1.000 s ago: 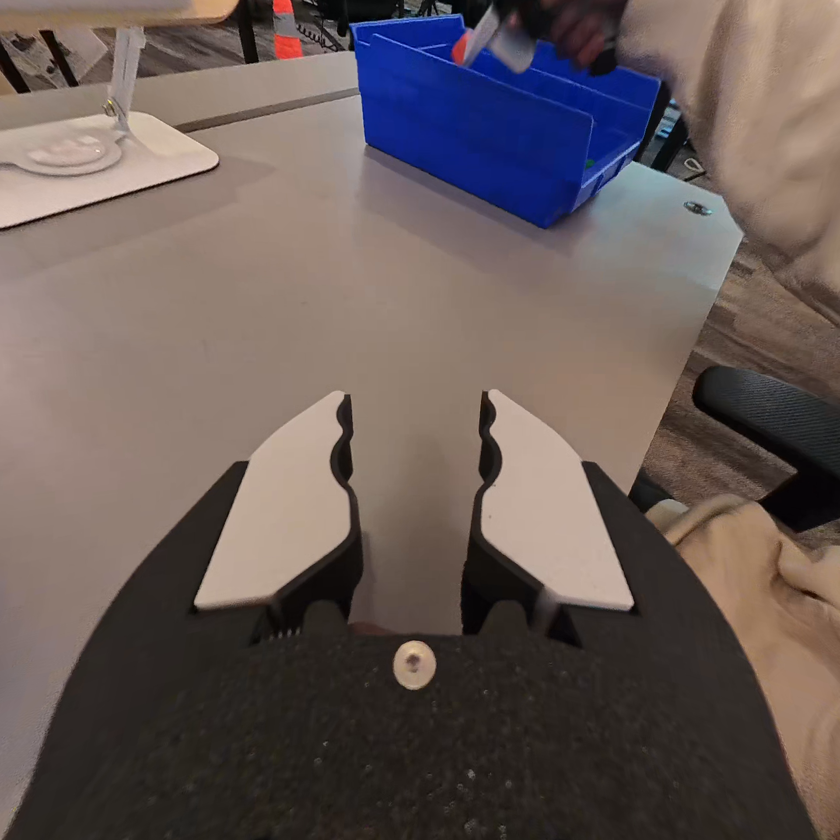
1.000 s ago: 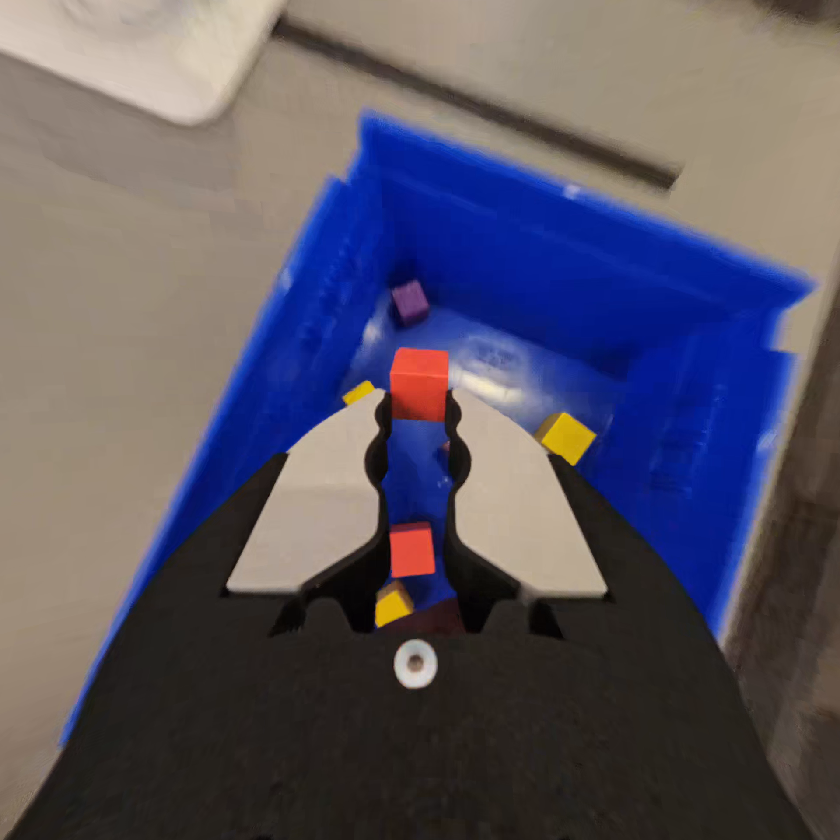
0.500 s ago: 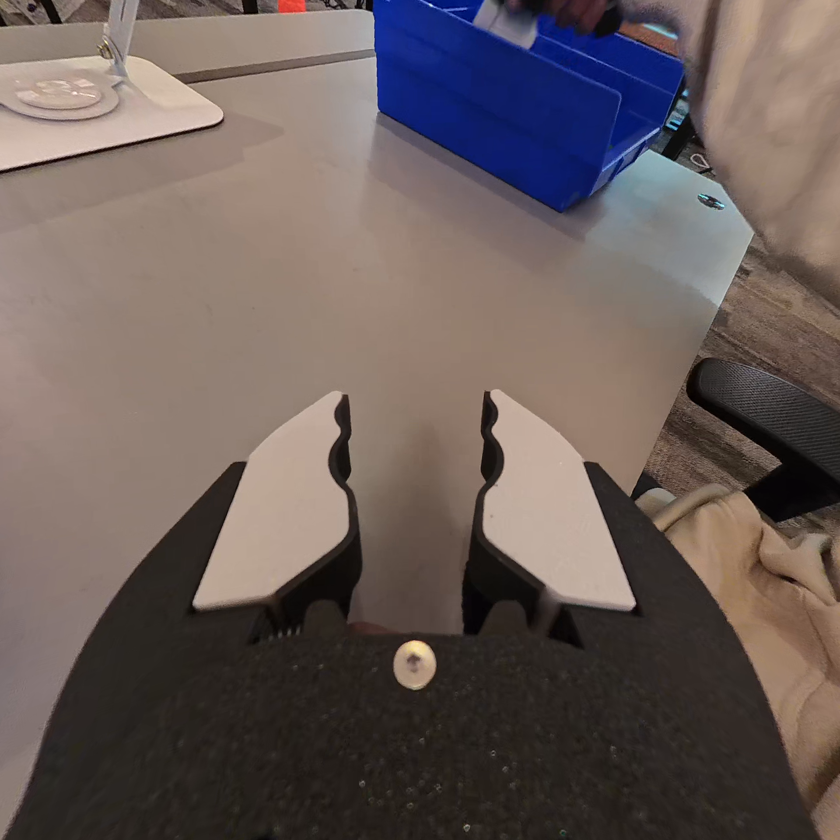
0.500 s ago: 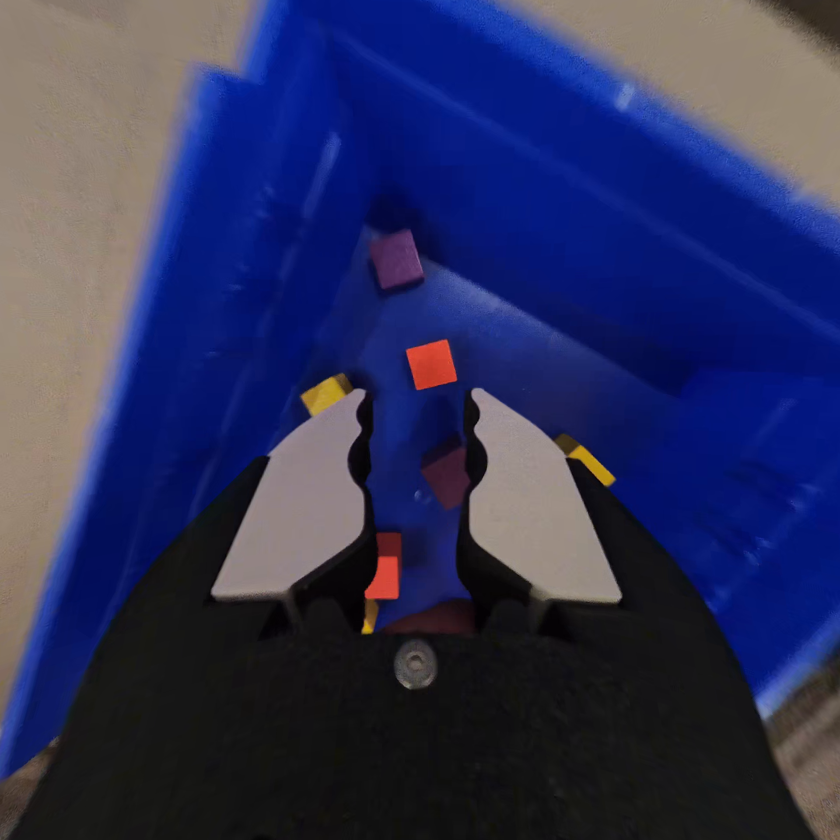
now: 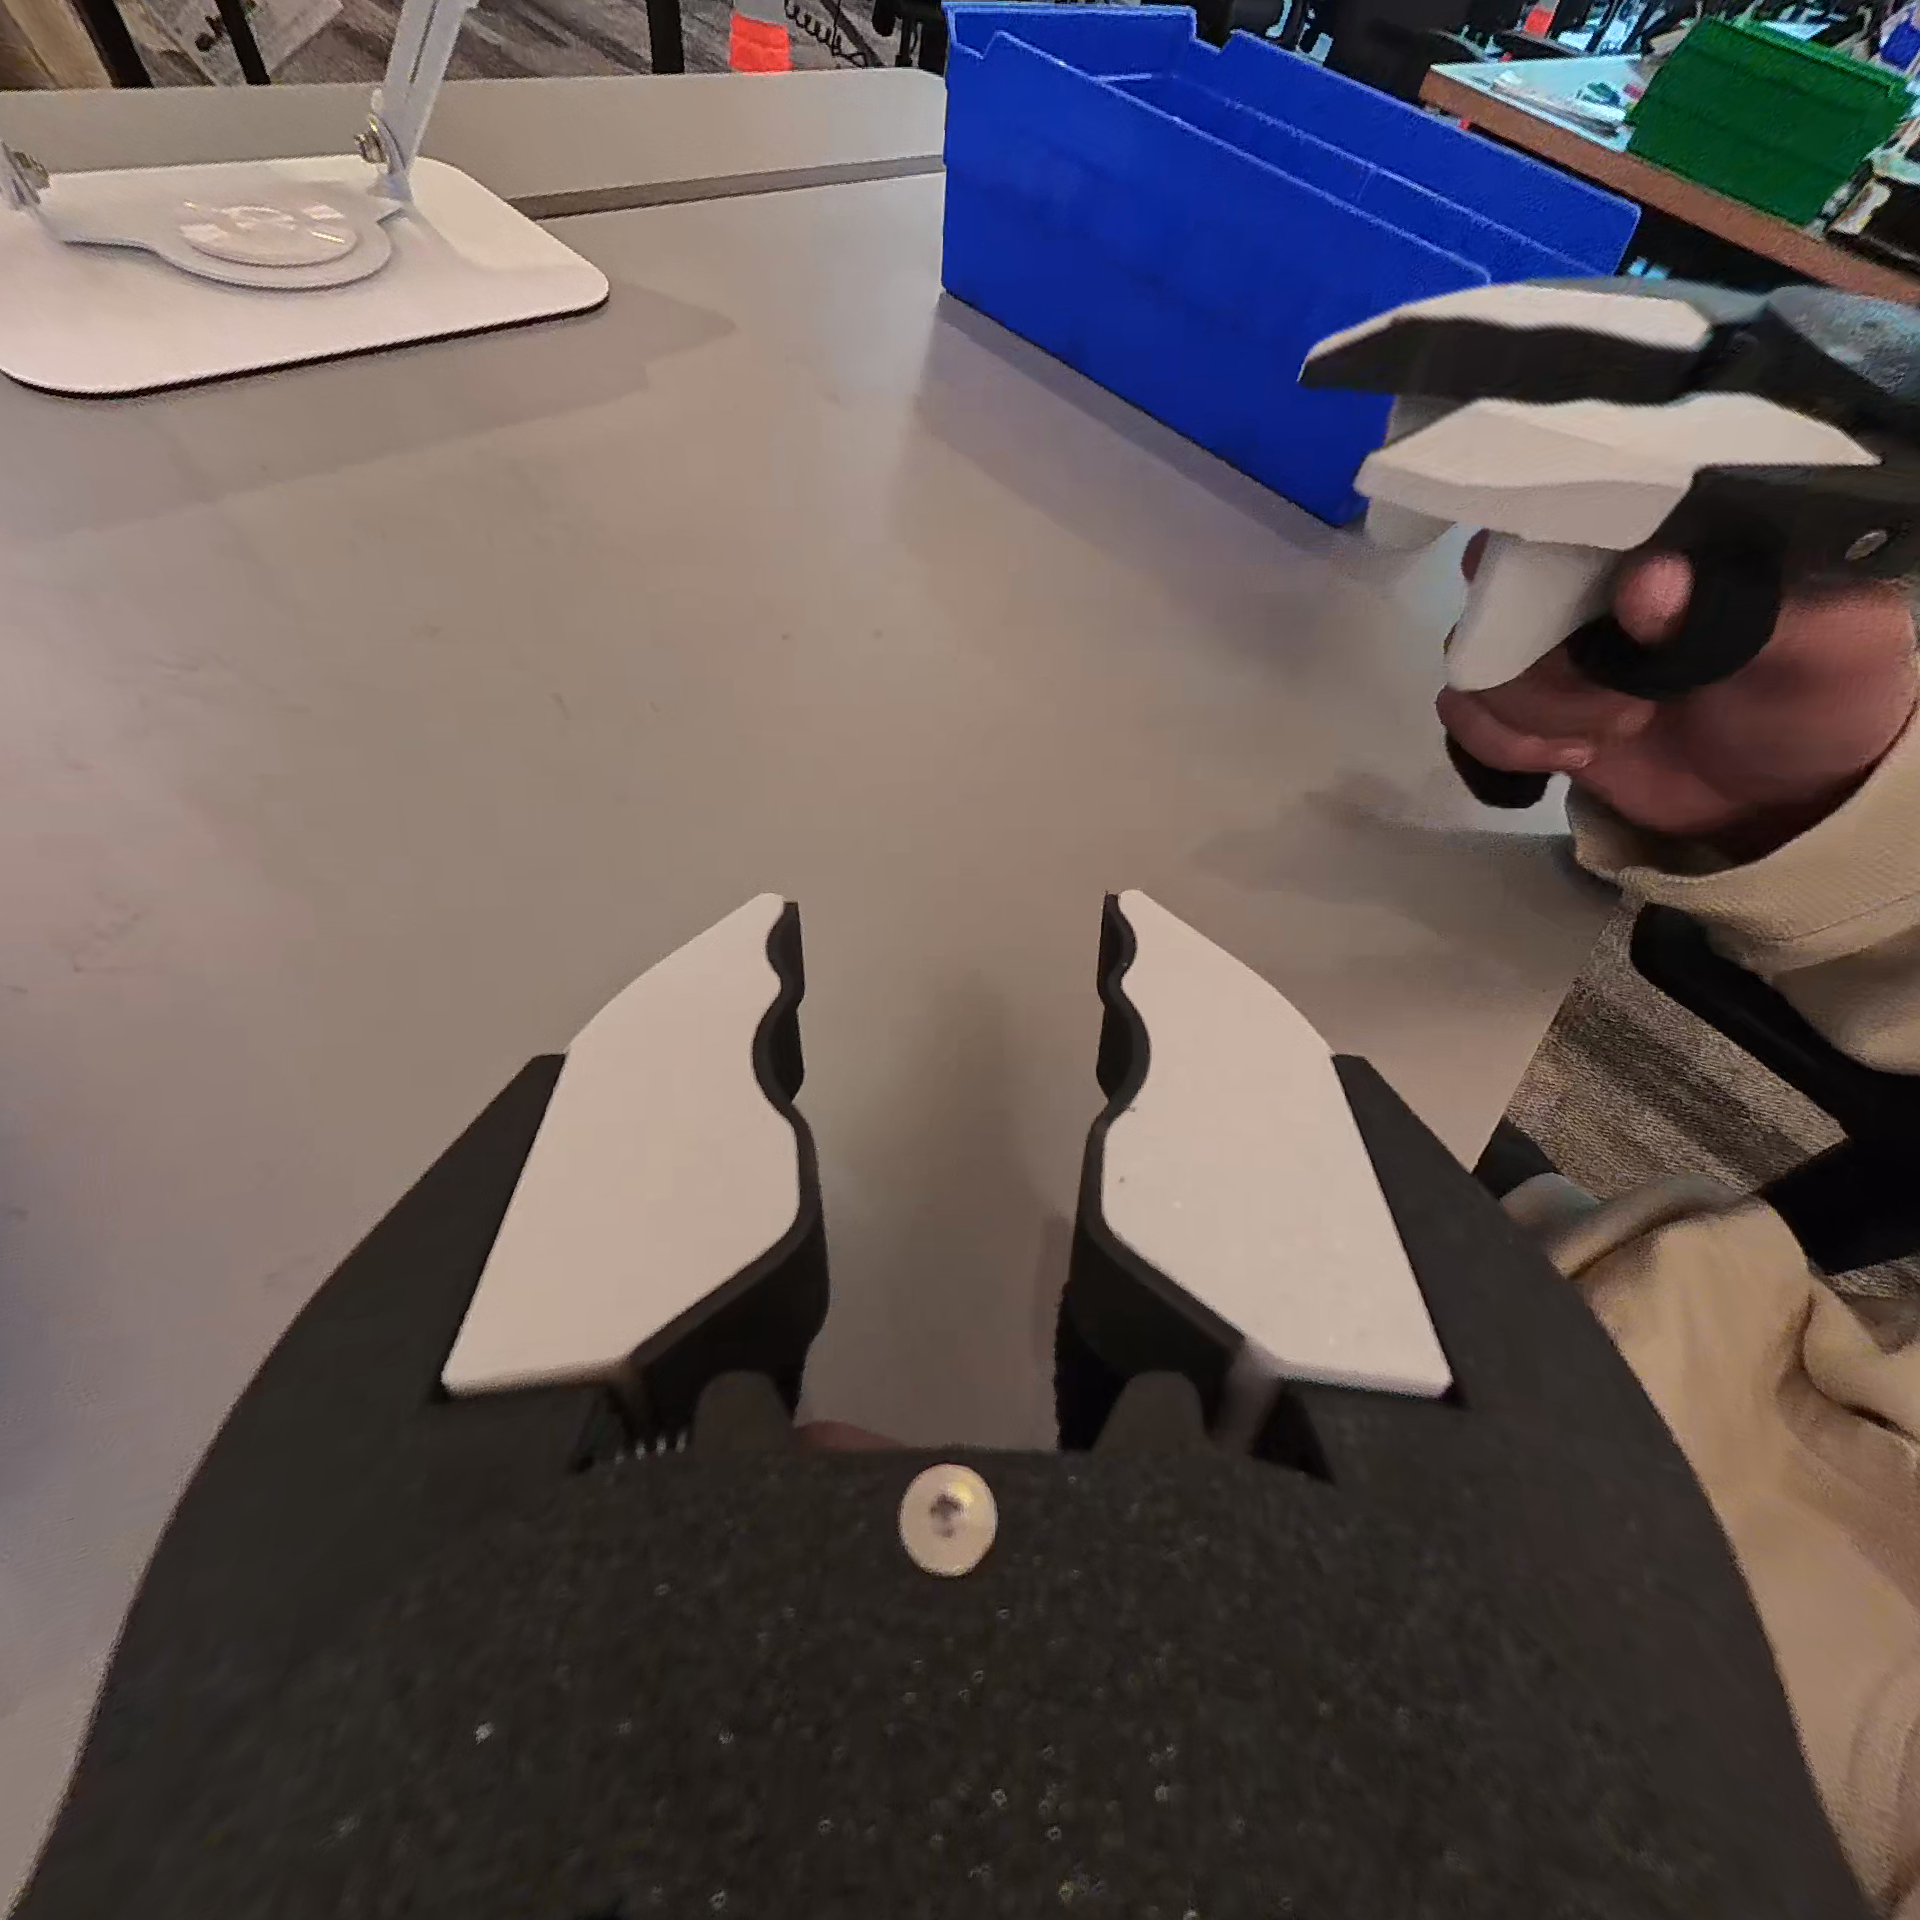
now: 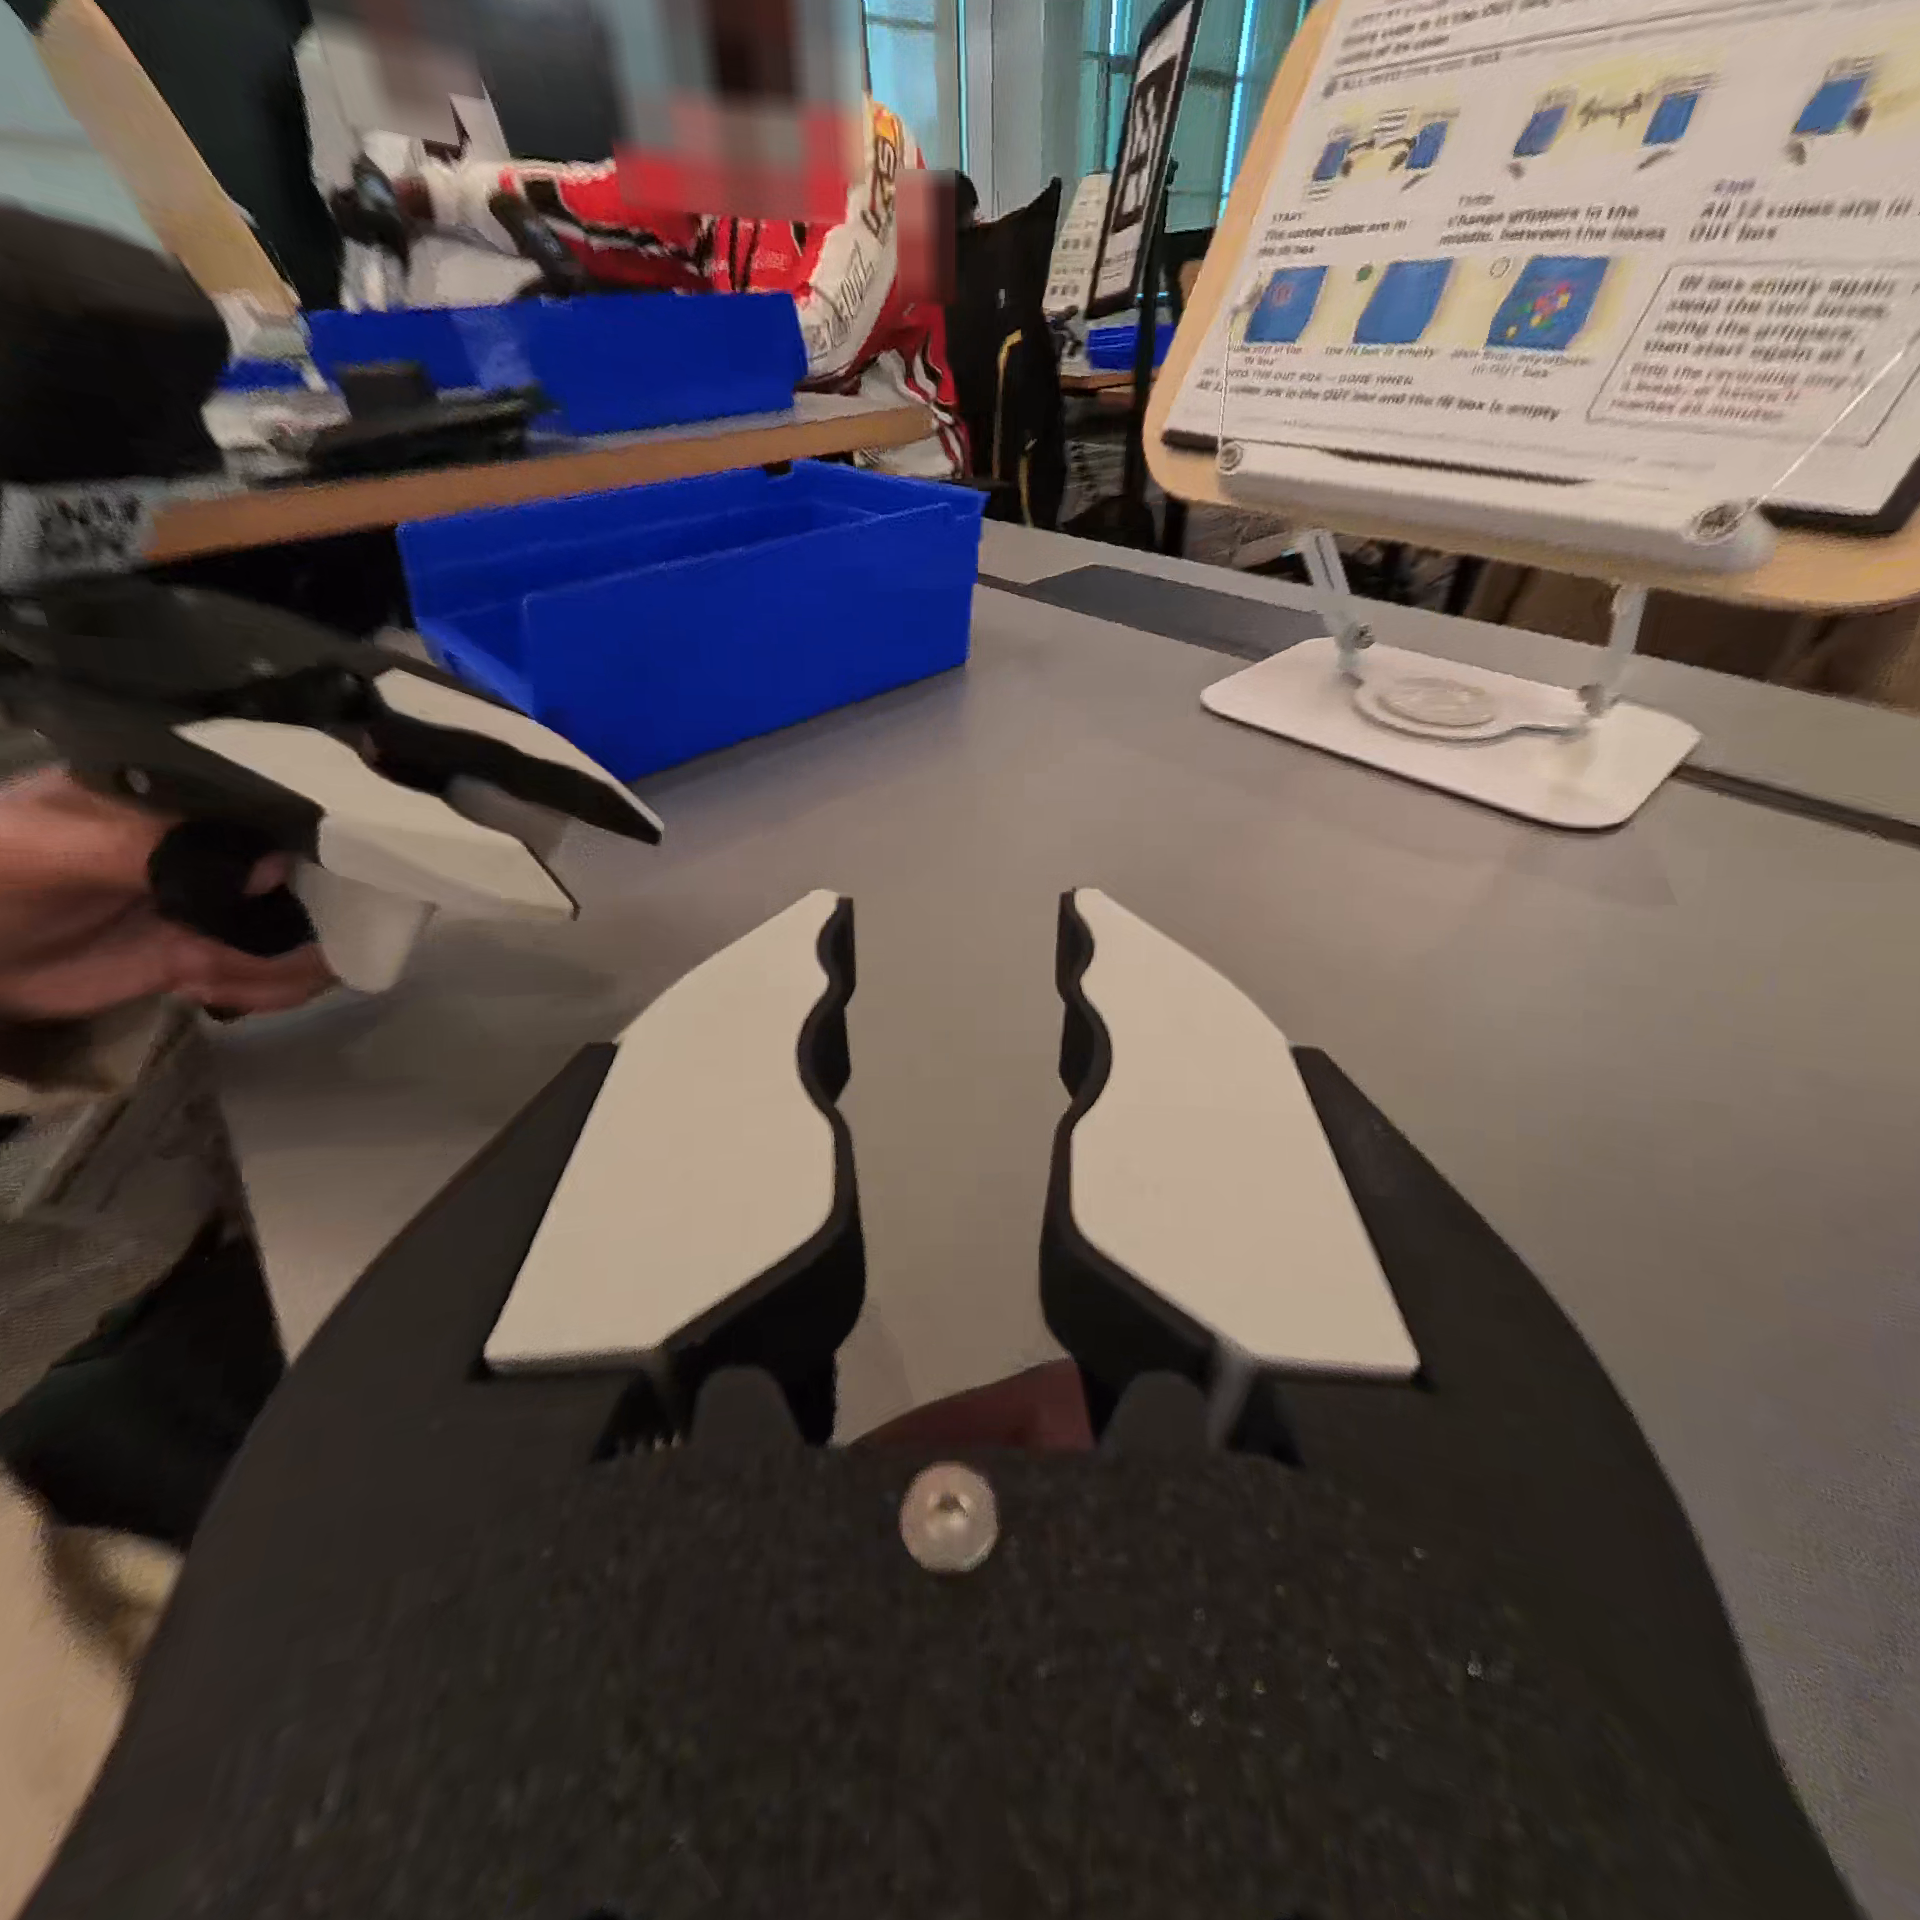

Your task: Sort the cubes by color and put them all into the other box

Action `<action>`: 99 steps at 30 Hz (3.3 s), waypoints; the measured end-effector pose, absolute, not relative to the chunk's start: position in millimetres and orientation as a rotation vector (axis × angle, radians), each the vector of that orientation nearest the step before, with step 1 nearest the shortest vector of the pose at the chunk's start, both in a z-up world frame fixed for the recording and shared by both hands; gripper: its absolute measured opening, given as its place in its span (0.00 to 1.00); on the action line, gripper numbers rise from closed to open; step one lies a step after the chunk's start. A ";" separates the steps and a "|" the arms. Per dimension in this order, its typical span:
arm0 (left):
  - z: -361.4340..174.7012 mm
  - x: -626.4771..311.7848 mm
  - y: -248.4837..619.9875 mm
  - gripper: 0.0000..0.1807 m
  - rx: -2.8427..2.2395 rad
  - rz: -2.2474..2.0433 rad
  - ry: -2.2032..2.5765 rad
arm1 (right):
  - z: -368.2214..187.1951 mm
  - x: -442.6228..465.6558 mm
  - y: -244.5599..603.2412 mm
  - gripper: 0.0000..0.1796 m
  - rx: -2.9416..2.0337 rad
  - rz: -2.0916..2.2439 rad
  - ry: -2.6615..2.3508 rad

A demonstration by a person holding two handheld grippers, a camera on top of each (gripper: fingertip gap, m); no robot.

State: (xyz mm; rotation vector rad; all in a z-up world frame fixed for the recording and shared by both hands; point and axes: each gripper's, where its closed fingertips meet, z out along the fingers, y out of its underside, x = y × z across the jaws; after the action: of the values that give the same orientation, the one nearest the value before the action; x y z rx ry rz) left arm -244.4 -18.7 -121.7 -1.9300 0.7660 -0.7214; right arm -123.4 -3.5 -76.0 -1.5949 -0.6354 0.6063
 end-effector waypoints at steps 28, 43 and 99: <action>-129.3 -549.6 265.8 0.26 -2.402 0.503 0.556 | -104.6 -143.4 -21.8 0.18 -1.613 0.539 -0.799; -154.7 -581.9 276.2 0.26 -2.265 0.936 1.945 | -107.0 -139.4 -13.7 0.17 -1.653 0.581 -0.763; -7.9 -220.5 25.9 0.12 -1.625 -1.716 0.648 | -31.2 -175.3 30.6 0.16 -1.173 0.246 -1.075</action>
State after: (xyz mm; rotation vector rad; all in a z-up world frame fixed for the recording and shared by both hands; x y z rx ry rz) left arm -220.5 25.9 -7.9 -1.6253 0.6485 -1.7158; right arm -175.3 30.6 -31.2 -1.1730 -1.0748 0.2461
